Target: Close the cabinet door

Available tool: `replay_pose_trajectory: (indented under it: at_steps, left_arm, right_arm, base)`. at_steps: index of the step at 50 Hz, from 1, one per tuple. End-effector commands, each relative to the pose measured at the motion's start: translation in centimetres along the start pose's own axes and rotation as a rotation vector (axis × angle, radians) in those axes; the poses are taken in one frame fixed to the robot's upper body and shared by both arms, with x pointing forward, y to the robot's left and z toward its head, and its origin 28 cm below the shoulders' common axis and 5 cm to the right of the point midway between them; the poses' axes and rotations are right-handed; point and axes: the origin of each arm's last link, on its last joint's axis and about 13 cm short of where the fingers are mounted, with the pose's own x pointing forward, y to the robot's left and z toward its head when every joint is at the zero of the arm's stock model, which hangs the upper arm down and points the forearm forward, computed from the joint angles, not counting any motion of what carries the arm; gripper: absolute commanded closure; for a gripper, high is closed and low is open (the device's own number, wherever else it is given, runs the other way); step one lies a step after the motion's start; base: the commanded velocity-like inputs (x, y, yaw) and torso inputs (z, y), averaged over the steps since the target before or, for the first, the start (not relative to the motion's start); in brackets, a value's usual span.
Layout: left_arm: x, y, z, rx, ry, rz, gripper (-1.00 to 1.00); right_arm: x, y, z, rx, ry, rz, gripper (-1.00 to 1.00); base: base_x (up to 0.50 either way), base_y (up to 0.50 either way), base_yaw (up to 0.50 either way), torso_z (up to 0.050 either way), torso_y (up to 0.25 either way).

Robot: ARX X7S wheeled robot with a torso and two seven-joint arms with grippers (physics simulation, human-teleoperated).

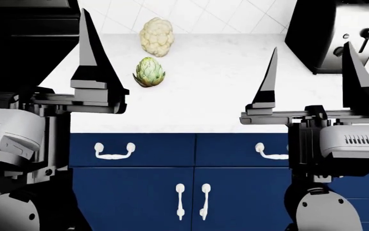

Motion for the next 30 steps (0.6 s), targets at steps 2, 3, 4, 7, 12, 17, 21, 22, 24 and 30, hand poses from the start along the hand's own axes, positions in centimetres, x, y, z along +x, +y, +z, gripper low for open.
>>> replay_pose_trajectory:
  at_steps: [2,3,4,7,12,17,21,22,24,30]
  left_arm:
    - [0.31,-0.02,0.86,0.019,-0.045,-0.018,-1.00]
    - [0.37,-0.04,0.96,0.018,-0.048,-0.018,-1.00]
    - [0.39,-0.10,1.06,0.017,-0.054,-0.020,-1.00]
    - [0.38,-0.13,1.28,0.020,-0.060,-0.024,-1.00]
    - [0.52,-0.13,1.31,0.024,-0.065,-0.025,-1.00]
    - [0.52,-0.15,1.27,0.026,-0.065,-0.028,-1.00]
    - [0.43,-0.16,1.22,0.025,-0.061,-0.030,-1.00]
    - [0.40,-0.16,1.24,0.026,-0.061,-0.031,-1.00]
    - [0.38,-0.12,1.25,0.025,-0.061,-0.030,-1.00]
    - [0.27,-0.11,1.18,0.024,-0.060,-0.033,-1.00]
  right_arm:
    - [0.85,-0.32,1.46,-0.017,-0.088,-0.012,-1.00]
    - [1.00,-0.32,1.56,-0.021,-0.092,-0.010,-1.00]
    - [1.22,-0.35,1.87,-0.018,-0.108,-0.011,-1.00]
    - [1.26,-0.26,2.08,-0.032,-0.120,0.003,-1.00]
    - [1.45,-0.37,2.21,-0.035,-0.130,-0.001,-1.00]
    - [1.46,-0.33,2.13,-0.062,-0.140,0.003,-1.00]
    - [1.38,-0.49,2.06,-0.081,-0.127,-0.008,-1.00]
    - [1.33,-0.49,1.95,-0.088,-0.117,-0.005,-1.00]
    - [1.27,-0.47,1.92,-0.091,-0.113,-0.006,-1.00]
    - [1.16,-0.62,1.93,-0.097,-0.116,-0.015,-1.00]
  base:
    - [0.00,0.00,0.00,0.000,0.000]
    - [0.00,0.00,0.00,0.000,0.000]
    - [0.00,0.00,0.00,0.000,0.000]
    - [0.00,0.00,0.00,0.000,0.000]
    - [0.00,0.00,0.00,0.000,0.000]
    - [0.00,0.00,0.00,0.000,0.000]
    - [0.00,0.08,0.00,0.000,0.000]
    - [0.02,0.50,0.00,0.000,0.000]
    - [0.03,0.50,0.00,0.000,0.000]
    - [0.04,0.50,0.00,0.000,0.000]
